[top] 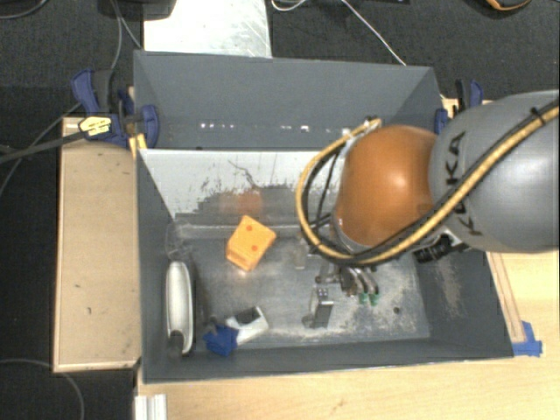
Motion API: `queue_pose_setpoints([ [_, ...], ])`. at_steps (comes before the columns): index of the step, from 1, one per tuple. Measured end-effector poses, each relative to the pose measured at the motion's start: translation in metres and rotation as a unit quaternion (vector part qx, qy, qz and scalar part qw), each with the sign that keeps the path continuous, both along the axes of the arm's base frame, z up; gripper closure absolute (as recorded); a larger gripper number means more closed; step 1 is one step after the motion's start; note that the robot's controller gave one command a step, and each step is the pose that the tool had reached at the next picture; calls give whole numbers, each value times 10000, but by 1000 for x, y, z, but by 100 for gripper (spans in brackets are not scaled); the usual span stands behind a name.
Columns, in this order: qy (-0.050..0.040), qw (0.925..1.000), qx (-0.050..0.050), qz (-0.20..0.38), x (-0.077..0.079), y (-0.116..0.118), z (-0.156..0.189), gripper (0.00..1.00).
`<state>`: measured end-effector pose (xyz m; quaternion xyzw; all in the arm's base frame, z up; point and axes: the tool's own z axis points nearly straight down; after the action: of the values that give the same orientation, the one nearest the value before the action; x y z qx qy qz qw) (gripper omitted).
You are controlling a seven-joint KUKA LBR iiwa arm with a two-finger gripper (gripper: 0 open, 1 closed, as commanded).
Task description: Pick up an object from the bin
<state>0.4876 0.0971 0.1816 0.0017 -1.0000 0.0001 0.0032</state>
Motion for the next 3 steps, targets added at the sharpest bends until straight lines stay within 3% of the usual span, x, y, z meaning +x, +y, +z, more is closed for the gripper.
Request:
queue_pose_setpoints([
  [1,-42,10000,5,-31,2,-1,4,0],
  [2,-27,9969,13,786,-7,69,-111,0],
  [3,-51,9945,11,1044,-4,76,-42,0],
])
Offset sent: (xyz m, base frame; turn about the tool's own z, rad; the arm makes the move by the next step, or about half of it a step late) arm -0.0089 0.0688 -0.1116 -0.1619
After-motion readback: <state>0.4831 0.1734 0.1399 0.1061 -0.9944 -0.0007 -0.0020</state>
